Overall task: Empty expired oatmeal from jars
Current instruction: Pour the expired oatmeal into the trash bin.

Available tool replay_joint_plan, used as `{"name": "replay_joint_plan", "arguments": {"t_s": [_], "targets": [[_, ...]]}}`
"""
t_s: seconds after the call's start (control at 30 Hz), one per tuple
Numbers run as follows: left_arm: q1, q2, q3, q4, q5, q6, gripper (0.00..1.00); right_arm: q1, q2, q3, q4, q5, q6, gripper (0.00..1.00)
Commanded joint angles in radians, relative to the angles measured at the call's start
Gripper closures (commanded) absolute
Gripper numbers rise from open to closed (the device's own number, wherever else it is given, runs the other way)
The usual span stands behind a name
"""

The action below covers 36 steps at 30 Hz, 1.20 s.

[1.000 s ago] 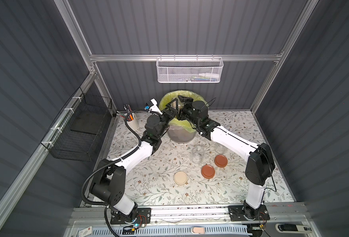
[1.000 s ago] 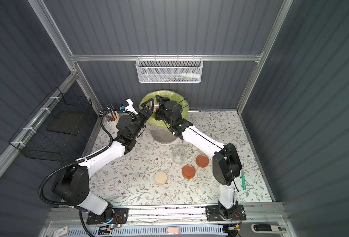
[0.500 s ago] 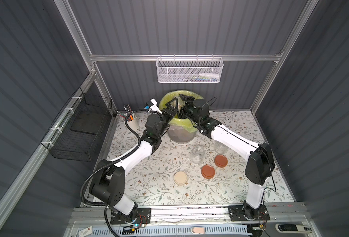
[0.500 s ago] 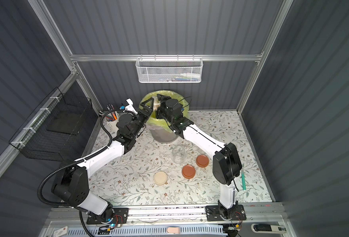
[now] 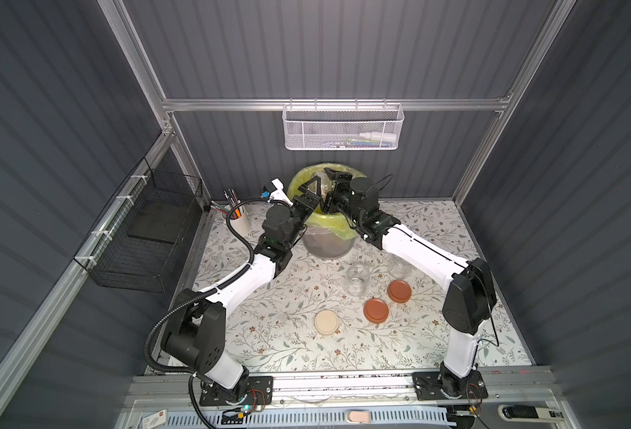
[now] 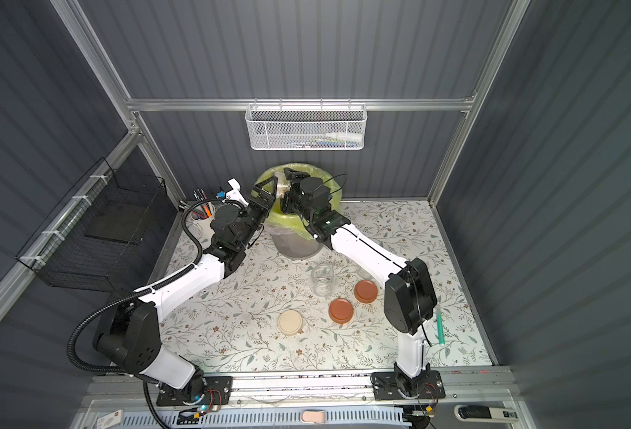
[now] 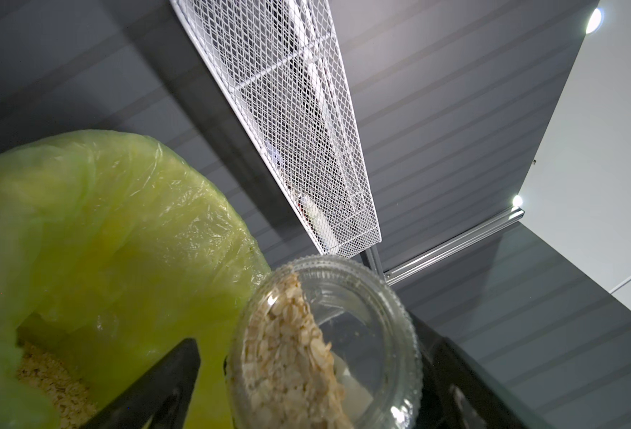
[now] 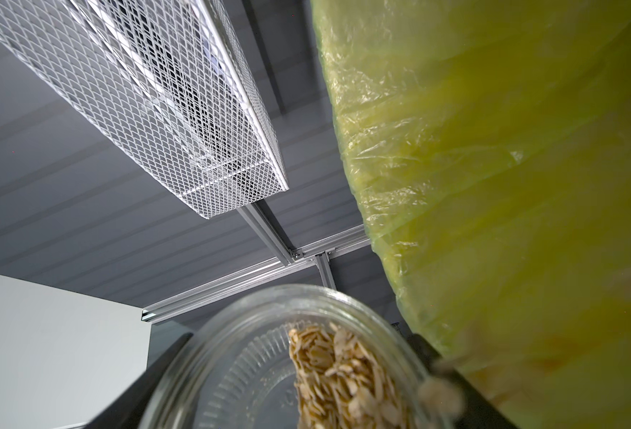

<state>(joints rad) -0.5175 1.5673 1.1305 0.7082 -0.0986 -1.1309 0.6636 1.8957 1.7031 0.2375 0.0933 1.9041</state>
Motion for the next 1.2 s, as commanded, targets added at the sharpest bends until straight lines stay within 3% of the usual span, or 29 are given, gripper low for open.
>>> {"name": "replay_joint_plan", "arguments": {"t_s": [0.0,0.23,0.4,0.77,1.17], "targets": [[-0.007,0.016,0.041,-0.107,-0.013,-0.059,0.00,-0.004,0.018,0.052,0.065,-0.010,0.014,0.49],[-0.007,0.029,0.155,-0.337,-0.029,-0.093,0.00,-0.004,0.024,0.055,0.069,-0.009,0.040,0.49],[-0.007,0.038,0.185,-0.389,-0.042,-0.108,0.00,-0.007,0.028,0.059,0.068,-0.002,0.050,0.49],[-0.005,0.122,0.254,-0.297,-0.017,-0.059,0.00,-0.018,0.046,0.097,0.060,-0.020,0.074,0.49],[-0.007,0.139,0.211,-0.186,-0.043,-0.045,0.00,-0.016,0.074,0.121,0.063,-0.020,0.087,0.49]]}}
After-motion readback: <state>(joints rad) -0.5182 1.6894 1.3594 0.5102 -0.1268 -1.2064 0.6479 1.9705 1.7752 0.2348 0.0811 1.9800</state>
